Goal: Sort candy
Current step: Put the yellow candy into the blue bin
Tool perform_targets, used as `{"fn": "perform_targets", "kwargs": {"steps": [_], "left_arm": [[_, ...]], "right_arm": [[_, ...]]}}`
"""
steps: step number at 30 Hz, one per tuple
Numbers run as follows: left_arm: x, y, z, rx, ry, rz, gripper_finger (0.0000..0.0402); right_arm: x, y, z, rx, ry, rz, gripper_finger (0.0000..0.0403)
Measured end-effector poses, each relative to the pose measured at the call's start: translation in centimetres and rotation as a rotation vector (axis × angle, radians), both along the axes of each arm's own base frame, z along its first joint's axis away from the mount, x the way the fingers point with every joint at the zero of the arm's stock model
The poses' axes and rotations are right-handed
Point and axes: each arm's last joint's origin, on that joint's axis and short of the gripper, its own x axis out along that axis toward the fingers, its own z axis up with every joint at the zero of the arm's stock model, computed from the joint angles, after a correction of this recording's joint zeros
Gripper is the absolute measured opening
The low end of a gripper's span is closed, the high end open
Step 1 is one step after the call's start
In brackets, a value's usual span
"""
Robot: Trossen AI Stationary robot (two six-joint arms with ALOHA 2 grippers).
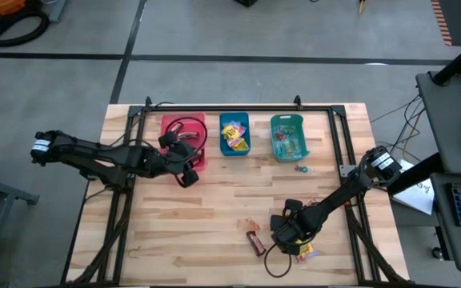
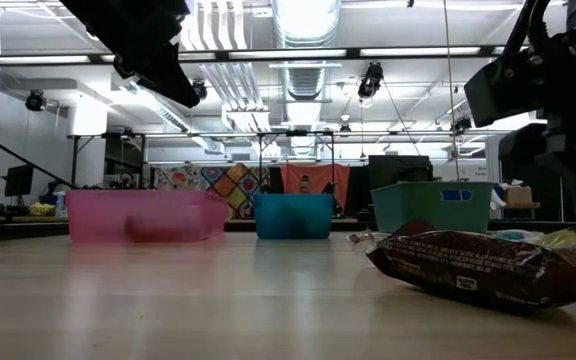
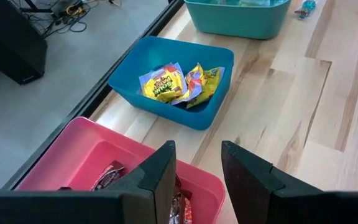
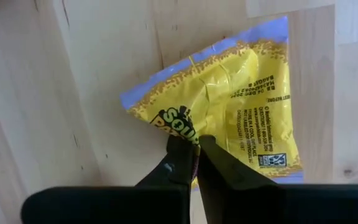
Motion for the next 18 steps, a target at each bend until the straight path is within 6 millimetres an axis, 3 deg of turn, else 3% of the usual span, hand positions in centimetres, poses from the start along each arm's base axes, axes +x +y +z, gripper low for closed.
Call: {"fn": "perform_targets", "kwargs": {"steps": [5, 10, 18], "left_arm": [[0.3, -0.1, -0.3, -0.001, 0.011, 0.0, 0.0113], [0.3, -0.5, -0.4, -0.003, 0.014, -0.016, 0.0113], [0.3, -1.4, -0.4, -0.014, 0.002, -0.049, 0.0113]], "right_arm": [[-0.1, -0.2, 1.0, 0.021, -0.029, -0.004, 0.0009], [-0.1, -0.8, 3.4, 0.053, -0.092, -0.027, 0.0009], [2.0, -3.7, 7.3, -0.004, -0.264, -0.034, 0.0009]]}}
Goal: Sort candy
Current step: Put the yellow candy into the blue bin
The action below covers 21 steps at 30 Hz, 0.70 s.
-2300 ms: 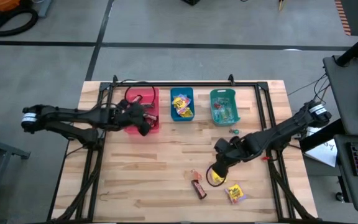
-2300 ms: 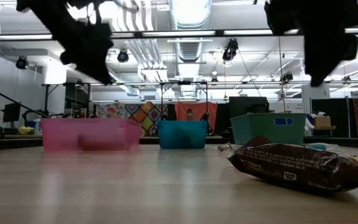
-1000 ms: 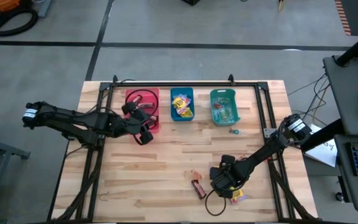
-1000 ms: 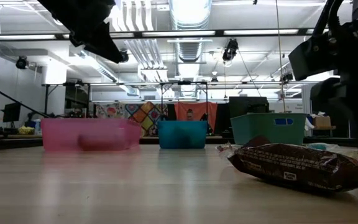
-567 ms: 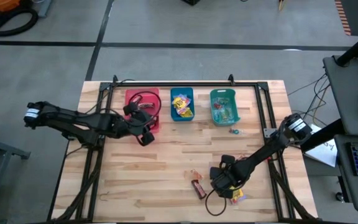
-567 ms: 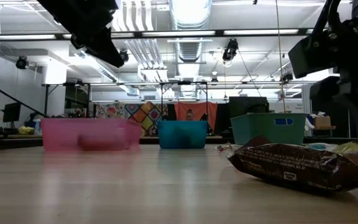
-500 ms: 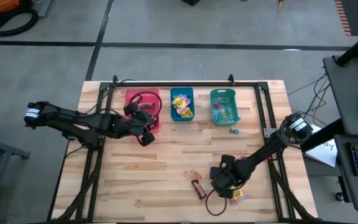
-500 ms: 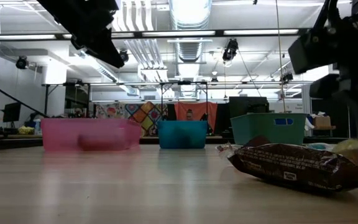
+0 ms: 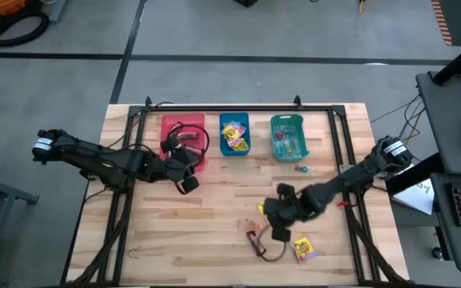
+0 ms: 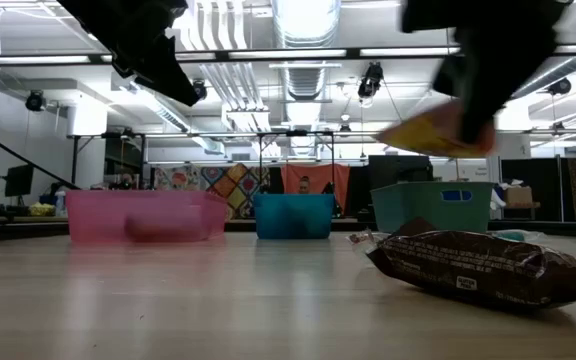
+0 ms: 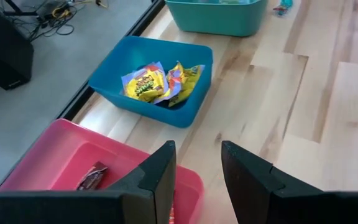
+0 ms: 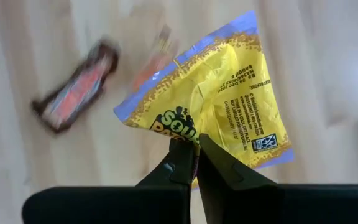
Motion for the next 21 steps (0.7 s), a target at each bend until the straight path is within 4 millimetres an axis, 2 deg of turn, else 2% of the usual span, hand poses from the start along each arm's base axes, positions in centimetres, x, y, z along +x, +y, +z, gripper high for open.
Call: {"fn": "perform_targets", "kwargs": {"steps": [5, 12, 21], "left_arm": [[-0.3, -1.3, -0.1, -0.008, 0.007, -0.049, 0.0113], [-1.5, -3.1, -0.2, -0.067, 0.016, -0.078, 0.0113], [-2.9, -4.2, -0.4, -0.056, 0.023, -0.025, 0.0113]], "right_arm": [[2.8, -3.4, 1.7, -0.059, -0.06, 0.043, 0.0009], [5.8, -9.6, 3.3, -0.168, -0.098, 0.093, 0.0009], [8.8, -18.1, 3.4, -0.278, -0.074, 0.075, 0.0009]]}}
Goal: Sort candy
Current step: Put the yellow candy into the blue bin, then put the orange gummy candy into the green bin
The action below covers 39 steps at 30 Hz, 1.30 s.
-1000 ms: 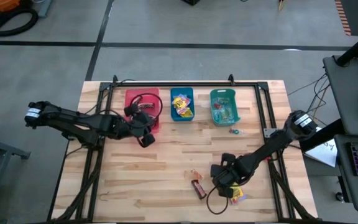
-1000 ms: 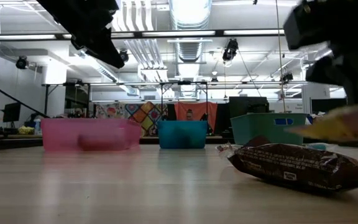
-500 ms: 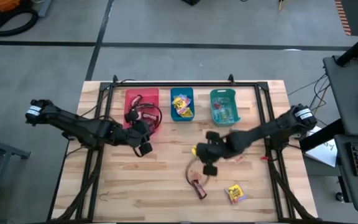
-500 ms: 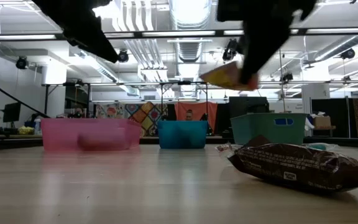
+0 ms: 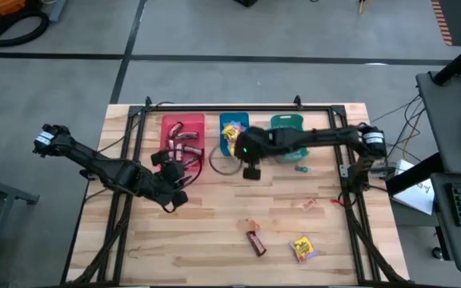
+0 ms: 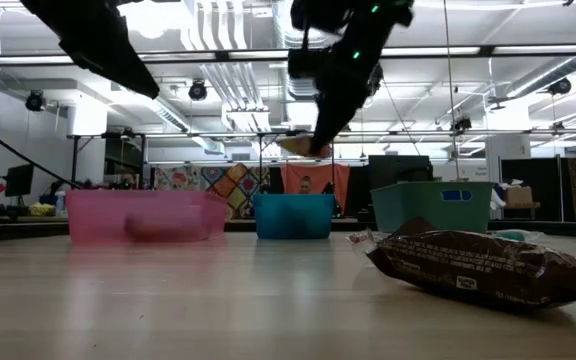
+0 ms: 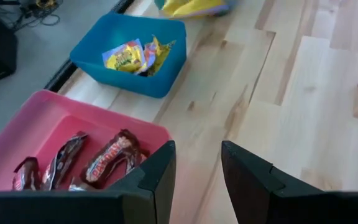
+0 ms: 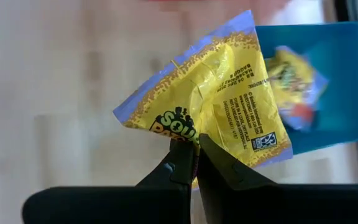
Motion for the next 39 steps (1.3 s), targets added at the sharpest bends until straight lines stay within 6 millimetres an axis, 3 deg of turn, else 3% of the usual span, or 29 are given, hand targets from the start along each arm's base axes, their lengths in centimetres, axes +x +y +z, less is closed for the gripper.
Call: {"fn": "perform_targets", "kwargs": {"steps": [10, 19, 28, 39], "left_arm": [[-0.5, 0.0, 0.1, 0.002, -0.004, 0.019, 0.0113], [-0.5, 0.0, 0.1, 0.006, 0.0, 0.021, 0.0113], [-0.6, 0.0, 0.0, 0.009, 0.006, 0.021, 0.0113], [-0.5, 0.0, 0.0, 0.008, 0.006, 0.023, 0.0113]], "right_arm": [[2.2, -8.1, -2.0, -0.046, 0.05, -0.086, 0.0009], [3.5, -13.4, -4.9, -0.049, 0.094, -0.21, 0.0009], [4.3, -14.9, -5.8, -0.038, 0.088, -0.251, 0.0012], [4.3, -14.9, -5.7, -0.03, 0.083, -0.269, 0.0074]]}}
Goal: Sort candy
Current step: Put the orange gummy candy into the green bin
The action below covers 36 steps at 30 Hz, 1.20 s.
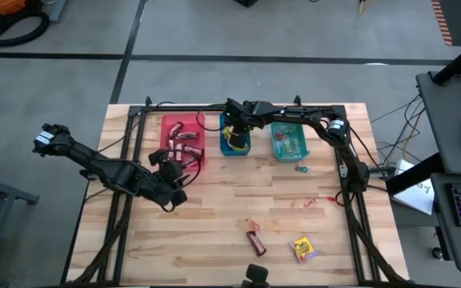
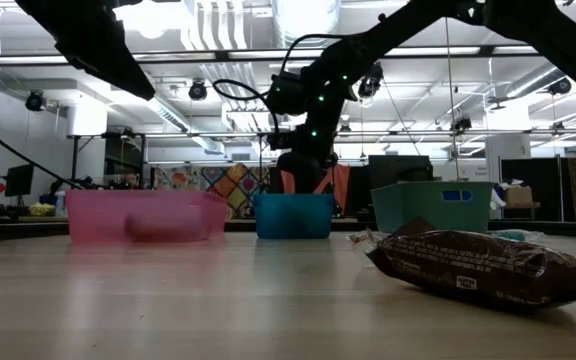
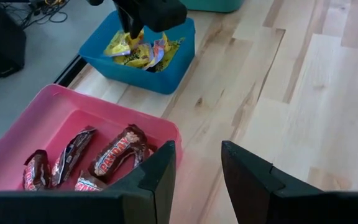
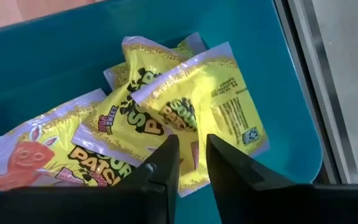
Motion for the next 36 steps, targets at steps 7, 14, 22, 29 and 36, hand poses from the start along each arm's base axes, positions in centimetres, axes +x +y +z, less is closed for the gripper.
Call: {"fn": "perform_targets", "kwargs": {"steps": [7, 14, 22, 29, 36], "left_arm": [[0.3, -0.1, 0.1, -0.019, -0.035, 0.003, 0.0113], [0.7, -0.3, 0.3, -0.039, -0.084, -0.002, 0.0113], [1.3, -0.6, -0.1, -0.037, -0.158, -0.048, 0.0113], [1.6, -0.8, -0.7, -0.077, -0.19, -0.092, 0.0113], [1.6, -0.9, -0.7, -0.066, -0.179, -0.12, 0.0113]], "right_arm": [[-0.7, 0.5, 2.7, 0.001, -0.049, -0.038, 0.0076], [-3.4, 3.8, 8.9, 0.044, -0.106, -0.105, 0.0071], [-6.9, 11.5, 14.7, 0.149, -0.126, -0.061, 0.0071], [-9.8, 18.6, 16.8, 0.214, -0.148, 0.034, 0.0072], [-13.0, 24.5, 14.9, 0.306, -0.108, 0.026, 0.0066]]}}
